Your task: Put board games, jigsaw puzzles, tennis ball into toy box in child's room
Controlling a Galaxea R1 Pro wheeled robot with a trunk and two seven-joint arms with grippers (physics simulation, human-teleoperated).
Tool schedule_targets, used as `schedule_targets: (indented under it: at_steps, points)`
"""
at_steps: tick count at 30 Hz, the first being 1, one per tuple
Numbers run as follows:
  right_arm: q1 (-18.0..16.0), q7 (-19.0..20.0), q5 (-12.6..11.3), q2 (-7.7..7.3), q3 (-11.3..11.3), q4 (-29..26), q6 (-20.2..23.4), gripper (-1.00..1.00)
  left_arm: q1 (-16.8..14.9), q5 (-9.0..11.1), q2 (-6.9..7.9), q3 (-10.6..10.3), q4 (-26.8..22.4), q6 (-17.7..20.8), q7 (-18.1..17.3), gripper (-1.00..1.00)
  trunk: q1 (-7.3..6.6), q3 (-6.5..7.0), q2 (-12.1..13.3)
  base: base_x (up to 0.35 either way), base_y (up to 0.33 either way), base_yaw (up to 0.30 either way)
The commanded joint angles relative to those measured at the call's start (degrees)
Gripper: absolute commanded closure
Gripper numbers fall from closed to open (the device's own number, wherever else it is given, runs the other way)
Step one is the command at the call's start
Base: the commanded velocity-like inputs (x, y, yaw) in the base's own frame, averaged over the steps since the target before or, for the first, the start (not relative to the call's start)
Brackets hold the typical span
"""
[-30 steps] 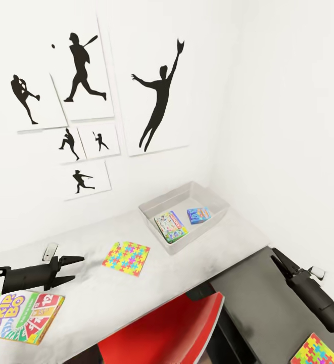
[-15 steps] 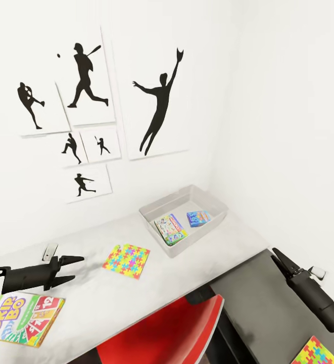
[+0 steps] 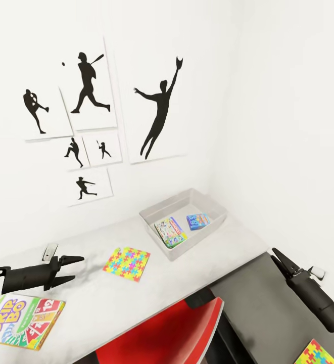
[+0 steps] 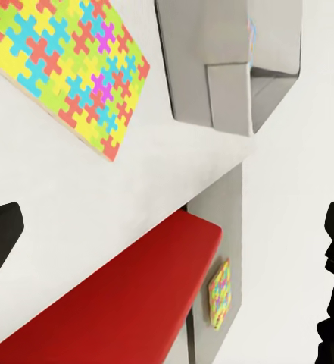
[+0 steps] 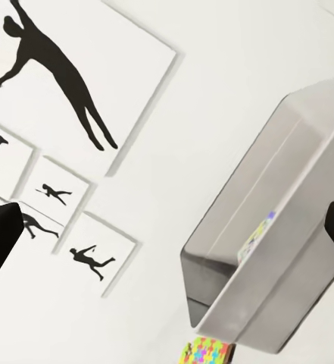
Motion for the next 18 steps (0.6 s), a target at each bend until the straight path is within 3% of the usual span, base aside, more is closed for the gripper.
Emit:
schedule_targets:
  at_steps: [1, 18]
  points:
    - [-0.1, 0.1, -0.2, 0.01, -0.1, 0.0, 0.3, -1.0, -0.1, -0.4, 0.06, -0.2, 0.0, 0.0, -0.6, -1.0, 0.04, -0.02, -0.1, 0.0, 0.0, 0.0]
    - [-0.1, 0.1, -0.1, -0.01, -0.1, 0.1, 0.3, -1.0, -0.1, -0.4, 0.19, 0.2, 0.0, 0.2, -0.8, -1.0, 0.04, 1.6, -0.1, 0.0, 0.0, 0.0]
